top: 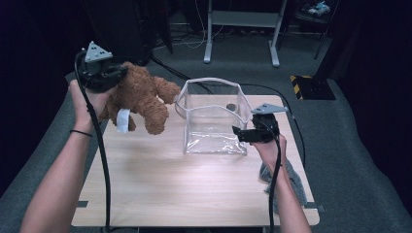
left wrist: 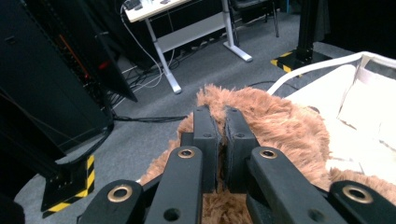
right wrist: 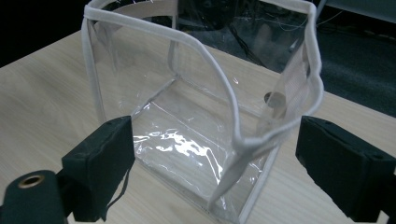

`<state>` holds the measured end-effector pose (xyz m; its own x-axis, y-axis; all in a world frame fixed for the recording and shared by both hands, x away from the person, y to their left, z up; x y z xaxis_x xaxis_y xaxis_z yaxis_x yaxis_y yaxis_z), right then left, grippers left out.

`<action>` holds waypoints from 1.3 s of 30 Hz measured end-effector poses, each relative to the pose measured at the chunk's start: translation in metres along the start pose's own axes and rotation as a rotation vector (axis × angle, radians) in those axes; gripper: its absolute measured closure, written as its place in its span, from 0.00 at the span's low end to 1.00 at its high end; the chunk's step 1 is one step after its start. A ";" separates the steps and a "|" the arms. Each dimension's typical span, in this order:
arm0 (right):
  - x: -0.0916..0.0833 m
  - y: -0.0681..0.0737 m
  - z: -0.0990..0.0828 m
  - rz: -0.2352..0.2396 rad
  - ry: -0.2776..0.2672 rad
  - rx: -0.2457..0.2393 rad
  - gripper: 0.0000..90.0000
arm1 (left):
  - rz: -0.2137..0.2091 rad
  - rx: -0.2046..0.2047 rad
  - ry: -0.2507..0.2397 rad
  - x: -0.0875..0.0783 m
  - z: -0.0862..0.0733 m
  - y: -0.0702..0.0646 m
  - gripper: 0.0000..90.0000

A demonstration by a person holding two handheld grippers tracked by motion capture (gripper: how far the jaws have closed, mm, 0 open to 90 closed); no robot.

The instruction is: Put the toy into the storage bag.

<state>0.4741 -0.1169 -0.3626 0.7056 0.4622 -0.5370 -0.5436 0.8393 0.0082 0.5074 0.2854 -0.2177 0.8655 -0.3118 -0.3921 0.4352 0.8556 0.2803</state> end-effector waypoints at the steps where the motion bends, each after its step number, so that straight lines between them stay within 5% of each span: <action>1: 0.003 0.001 0.003 0.005 0.010 -0.003 0.13 | 0.001 -0.002 -0.005 0.002 0.003 -0.001 0.96; 12: 0.039 0.004 0.028 0.029 0.067 -0.041 0.22 | -0.025 -0.003 -0.020 0.019 0.033 -0.010 0.96; 22: 0.067 0.003 0.034 0.031 0.122 -0.015 0.49 | -0.056 0.011 -0.046 0.033 0.065 -0.027 0.96; 31: 0.064 0.007 0.025 0.032 0.119 -0.057 0.91 | -0.083 0.042 -0.051 0.046 0.086 -0.052 0.95; 39: 0.054 0.010 0.016 0.124 0.107 -0.098 0.98 | -0.082 0.043 -0.063 0.056 0.102 -0.070 0.95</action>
<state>0.5139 -0.0796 -0.3778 0.5811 0.5229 -0.6236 -0.6689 0.7434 0.0000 0.5506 0.1660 -0.1701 0.8396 -0.4068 -0.3598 0.5146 0.8077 0.2877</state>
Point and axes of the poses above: each handheld gripper's, and its own axes: x roughly forward along the jaws, z roughly out of its top, y roughly to its left, the point moved 4 cm from there along x, roughly forward along the jaws, and after that the axes turned 2 degrees about x, right-handed, at the moved point
